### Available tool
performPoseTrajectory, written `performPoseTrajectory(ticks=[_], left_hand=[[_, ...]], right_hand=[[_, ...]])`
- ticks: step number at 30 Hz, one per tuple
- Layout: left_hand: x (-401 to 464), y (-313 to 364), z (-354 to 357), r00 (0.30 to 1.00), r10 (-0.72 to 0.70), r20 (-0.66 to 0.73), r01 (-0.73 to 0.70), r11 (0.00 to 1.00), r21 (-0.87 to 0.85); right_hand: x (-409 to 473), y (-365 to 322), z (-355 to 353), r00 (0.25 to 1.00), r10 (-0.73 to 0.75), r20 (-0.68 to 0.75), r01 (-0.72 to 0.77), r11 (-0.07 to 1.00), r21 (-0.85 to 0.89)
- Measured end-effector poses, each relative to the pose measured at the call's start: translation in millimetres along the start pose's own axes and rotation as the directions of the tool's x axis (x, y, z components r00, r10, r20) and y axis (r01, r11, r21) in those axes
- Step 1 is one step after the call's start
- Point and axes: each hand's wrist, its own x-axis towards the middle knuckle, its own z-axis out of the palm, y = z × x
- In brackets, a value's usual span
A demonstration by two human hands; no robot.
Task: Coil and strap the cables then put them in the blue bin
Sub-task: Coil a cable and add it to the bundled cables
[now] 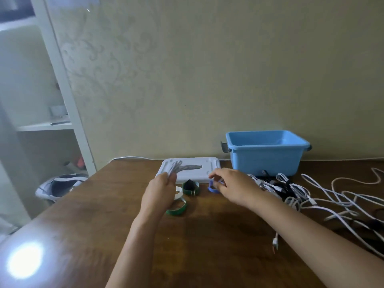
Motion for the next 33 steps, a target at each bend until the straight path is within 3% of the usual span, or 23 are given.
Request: performPoseTrajectory(ticks=[11, 16, 23, 26, 33], left_hand=[[9.8, -27.2, 5.4, 0.981, -0.18, 0.069, 0.189, 0.968, -0.165], [9.6, -26.1, 6.9, 0.983, -0.172, 0.06, 0.18, 0.969, -0.167], [8.4, -12.6, 6.4, 0.974, -0.205, 0.096, 0.224, 0.937, -0.268], [4.2, -3.2, 5.8, 0.964, -0.232, 0.127, 0.263, 0.893, -0.367], [-5.9, 11.2, 17.7, 0.978, -0.154, 0.144, 0.199, 0.901, -0.386]], right_hand=[[54.7, -37.5, 44.2, 0.988, -0.112, 0.104, 0.122, 0.987, -0.1], [61.3, -32.4, 52.3, 0.99, -0.103, 0.094, 0.117, 0.978, -0.17], [52.9, -23.4, 35.2, 0.998, -0.053, -0.034, 0.055, 0.995, 0.085], [46.1, -13.9, 24.8, 1.0, -0.01, 0.016, 0.007, 0.984, 0.177], [26.7, 0.8, 15.8, 1.0, 0.005, 0.002, -0.006, 0.963, 0.269]])
